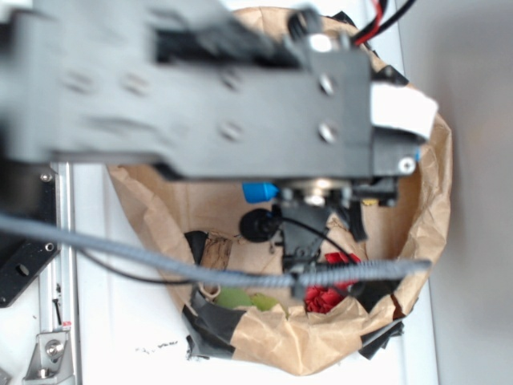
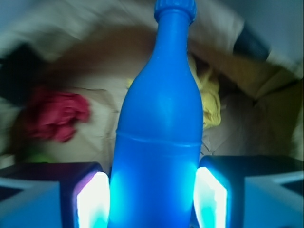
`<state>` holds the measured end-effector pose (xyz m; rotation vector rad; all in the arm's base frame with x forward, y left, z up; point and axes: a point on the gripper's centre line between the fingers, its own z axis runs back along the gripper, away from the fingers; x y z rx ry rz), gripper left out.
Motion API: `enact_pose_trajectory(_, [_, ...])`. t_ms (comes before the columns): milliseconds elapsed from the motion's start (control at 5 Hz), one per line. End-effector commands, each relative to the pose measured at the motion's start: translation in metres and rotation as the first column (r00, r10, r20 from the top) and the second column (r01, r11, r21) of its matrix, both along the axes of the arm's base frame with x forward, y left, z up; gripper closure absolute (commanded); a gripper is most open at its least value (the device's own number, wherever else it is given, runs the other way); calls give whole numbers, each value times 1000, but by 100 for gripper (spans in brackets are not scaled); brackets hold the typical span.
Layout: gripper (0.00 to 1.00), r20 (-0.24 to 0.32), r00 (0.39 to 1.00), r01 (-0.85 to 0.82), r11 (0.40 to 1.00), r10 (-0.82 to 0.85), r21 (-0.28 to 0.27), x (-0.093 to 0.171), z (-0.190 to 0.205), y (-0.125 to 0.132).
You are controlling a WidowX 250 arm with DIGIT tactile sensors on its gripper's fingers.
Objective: Grab the blue bottle.
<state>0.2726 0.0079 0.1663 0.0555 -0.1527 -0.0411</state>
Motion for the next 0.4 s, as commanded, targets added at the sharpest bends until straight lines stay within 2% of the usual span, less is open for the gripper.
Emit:
enact_pose_trajectory(0, [100, 60, 978, -200, 979, 201, -32, -7, 34, -6])
enact_pose_trajectory(200, [78, 39, 981, -191, 981, 191, 19, -8, 31, -2])
